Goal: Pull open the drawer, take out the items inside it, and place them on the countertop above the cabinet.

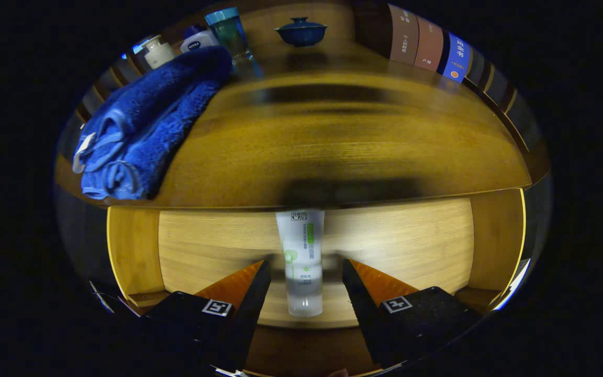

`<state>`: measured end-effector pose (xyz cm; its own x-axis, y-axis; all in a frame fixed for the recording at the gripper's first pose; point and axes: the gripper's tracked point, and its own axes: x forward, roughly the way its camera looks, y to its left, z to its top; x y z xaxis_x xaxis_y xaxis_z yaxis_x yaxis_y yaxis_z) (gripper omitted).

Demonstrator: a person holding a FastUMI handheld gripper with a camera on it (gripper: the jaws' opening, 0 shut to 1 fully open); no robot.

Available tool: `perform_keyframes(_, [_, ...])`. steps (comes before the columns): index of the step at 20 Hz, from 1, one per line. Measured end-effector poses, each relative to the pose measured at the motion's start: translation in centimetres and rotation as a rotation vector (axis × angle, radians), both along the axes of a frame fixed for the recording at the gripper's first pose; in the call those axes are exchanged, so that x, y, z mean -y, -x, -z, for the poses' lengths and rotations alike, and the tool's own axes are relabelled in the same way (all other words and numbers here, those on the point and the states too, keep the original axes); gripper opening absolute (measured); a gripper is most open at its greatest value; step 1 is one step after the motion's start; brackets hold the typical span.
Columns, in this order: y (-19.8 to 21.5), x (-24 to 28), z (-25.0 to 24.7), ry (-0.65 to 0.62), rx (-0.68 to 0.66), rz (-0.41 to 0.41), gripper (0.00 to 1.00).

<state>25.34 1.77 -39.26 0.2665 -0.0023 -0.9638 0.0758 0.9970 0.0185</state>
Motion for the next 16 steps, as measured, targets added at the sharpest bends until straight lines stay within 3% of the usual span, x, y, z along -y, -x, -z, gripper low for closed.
perform_keyframes(1, [-0.3,0.1,0.4,0.019,-0.005,0.009,0.88])
perform_keyframes(4, [0.0,-0.3,1.8,0.018,-0.042,0.028,0.66])
perform_keyframes(8, [-0.6,-0.6,2.2,0.067,-0.008,-0.019,0.37])
perform_keyframes(9, [-0.4,-0.4,3.0,0.062,-0.001,-0.011,0.37])
perform_keyframes(11, [-0.3,-0.4,2.3,0.047,0.022,0.006,0.28])
perform_keyframes(16, [0.5,0.2,0.0,0.019,0.111,0.016,0.28])
